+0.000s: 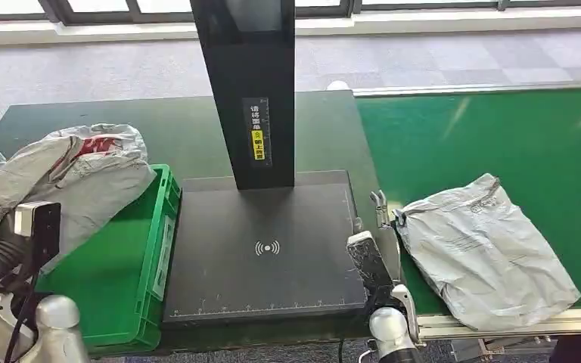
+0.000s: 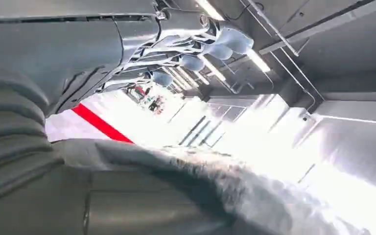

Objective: Moved the parcel from conveyor to table for the left to box.

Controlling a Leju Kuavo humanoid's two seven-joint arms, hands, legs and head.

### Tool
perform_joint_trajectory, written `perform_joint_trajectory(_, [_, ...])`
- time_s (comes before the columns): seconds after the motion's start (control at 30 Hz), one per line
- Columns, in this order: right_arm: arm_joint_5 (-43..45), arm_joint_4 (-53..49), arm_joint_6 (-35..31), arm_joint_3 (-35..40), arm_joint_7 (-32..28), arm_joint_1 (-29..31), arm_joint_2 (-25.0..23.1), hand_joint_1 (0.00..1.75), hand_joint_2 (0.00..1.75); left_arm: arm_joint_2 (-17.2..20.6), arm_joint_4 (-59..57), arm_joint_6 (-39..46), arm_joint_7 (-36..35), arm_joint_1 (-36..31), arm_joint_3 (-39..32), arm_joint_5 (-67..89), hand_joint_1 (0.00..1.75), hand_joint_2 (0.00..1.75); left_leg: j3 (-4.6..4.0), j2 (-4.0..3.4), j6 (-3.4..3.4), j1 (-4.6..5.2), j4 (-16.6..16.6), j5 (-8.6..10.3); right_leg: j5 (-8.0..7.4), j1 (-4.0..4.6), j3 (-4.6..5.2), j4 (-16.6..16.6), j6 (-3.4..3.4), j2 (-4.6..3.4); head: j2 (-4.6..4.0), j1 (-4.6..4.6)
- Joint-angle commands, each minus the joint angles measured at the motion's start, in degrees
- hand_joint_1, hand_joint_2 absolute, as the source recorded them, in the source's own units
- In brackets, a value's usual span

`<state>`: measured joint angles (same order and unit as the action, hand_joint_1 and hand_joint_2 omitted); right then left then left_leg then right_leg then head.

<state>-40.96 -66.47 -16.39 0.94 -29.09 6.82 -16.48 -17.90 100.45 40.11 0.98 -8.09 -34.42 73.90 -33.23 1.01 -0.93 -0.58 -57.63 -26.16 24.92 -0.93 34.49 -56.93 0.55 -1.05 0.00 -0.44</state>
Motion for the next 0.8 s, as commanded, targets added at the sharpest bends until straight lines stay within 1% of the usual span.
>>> perform_joint_trajectory(0.03, [-0.04, 1.85, 0.28, -4.40, -0.09, -0.29, -2.22, 0.00, 0.00, -2.10, -2.14, -0.11, -0.04, 1.65, -0.06, -0.03, 0.00, 1.75, 0.18, -0.05, 0.03, 0.02, 0.10, -0.03, 0.04, 0.00, -0.17, 0.07, -0.03, 0.08, 0.00, 0.00])
perform_joint_trajectory(0.07, [-0.05, 1.86, 0.41, -4.95, -0.09, -0.10, -2.33, 0.00, 0.00, -2.10, -1.79, -0.11, 1.27, 1.39, -0.34, -1.13, 0.00, 1.75, 0.24, -0.08, 0.04, 0.01, 0.13, -0.04, 0.05, 0.02, -0.22, 0.11, -0.05, 0.09, 0.00, 0.00])
perform_joint_trajectory(0.27, [-0.21, 2.27, 0.47, -5.42, -0.12, 0.33, -2.37, 0.00, 0.00, -2.10, -1.35, -0.11, 1.91, 1.35, -0.32, -2.29, 0.00, 1.75, 0.13, -0.06, 0.03, 0.02, 0.07, -0.03, 0.03, 0.00, -0.12, 0.04, -0.03, 0.04, 0.00, 0.00])
perform_joint_trajectory(0.3, [-0.31, 2.32, 0.46, -5.57, -0.16, 0.36, -2.41, 0.00, 0.00, -2.10, -1.29, -0.11, 2.07, 1.28, -0.32, -2.62, 0.00, 1.75, 0.22, -0.10, 0.04, -0.01, 0.10, -0.06, 0.05, 0.05, -0.21, 0.09, -0.05, 0.06, 0.00, 0.00])
perform_joint_trajectory(0.43, [-0.47, 3.70, 0.77, -6.50, -0.15, 2.07, -2.20, 0.00, 0.00, -2.10, -1.89, -0.11, 4.29, -0.19, -1.73, -5.19, 0.00, 1.75, 0.20, -0.09, 0.04, 0.00, 0.09, -0.04, 0.04, 0.04, -0.20, 0.09, -0.05, 0.08, 0.00, 0.00])
perform_joint_trajectory(0.57, [-0.55, 4.60, 1.01, -7.01, -0.28, 2.30, -2.17, 0.00, 0.00, -2.10, -1.42, -0.11, 5.73, -0.55, -1.99, -7.63, 0.00, 1.75, 0.17, -0.10, 0.05, 0.00, 0.07, -0.03, 0.02, 0.03, -0.17, 0.07, -0.05, 0.07, 0.00, 0.00])
perform_joint_trajectory(0.6, [-0.62, 4.65, 0.96, -7.16, -0.45, 2.26, -2.22, 0.00, 0.00, -2.10, -1.64, -0.11, 6.80, -0.41, -1.66, -9.96, 0.00, 1.75, 0.13, -0.07, 0.03, -0.01, 0.05, -0.02, 0.02, 0.03, -0.13, 0.05, -0.03, 0.06, 0.00, 0.00])
perform_joint_trajectory(0.63, [-0.67, 4.41, 0.98, -7.40, -0.59, 2.06, -2.27, 0.00, 0.00, -2.10, -3.16, -0.11, 9.67, -0.51, -1.43, -14.23, 0.00, 1.75, 0.19, -0.09, 0.04, 0.00, 0.08, -0.03, 0.03, 0.03, -0.20, 0.07, -0.05, 0.08, 0.00, 0.00])
perform_joint_trajectory(0.7, [-0.67, 4.34, 1.03, -7.44, -0.59, 1.98, -2.25, 0.00, 0.00, -2.10, -3.37, -0.11, 9.96, -0.60, -1.30, -14.71, 0.00, 1.75, 0.20, -0.08, 0.04, 0.01, 0.10, -0.02, 0.03, 0.02, -0.21, 0.08, -0.05, 0.11, 0.00, 0.00])
perform_joint_trajectory(0.73, [-0.74, 3.67, 1.10, -7.82, -0.62, 1.55, -2.31, 0.00, 0.00, -2.10, -7.67, -0.11, 13.98, -0.35, 1.23, -23.38, 0.00, 1.75, 0.11, -0.02, 0.03, 0.03, 0.06, 0.00, 0.02, -0.01, -0.11, 0.03, -0.02, 0.09, 0.00, 0.00])
perform_joint_trajectory(0.8, [-0.74, 3.21, 1.11, -8.12, -0.57, 1.21, -2.33, 0.00, 0.00, -2.10, -10.69, -0.11, 16.25, -0.06, 3.62, -28.29, 0.00, 1.75, 0.20, 0.09, 0.04, 0.03, 0.14, 0.03, 0.04, 0.00, -0.24, 0.10, -0.04, 0.25, 0.00, 0.00])
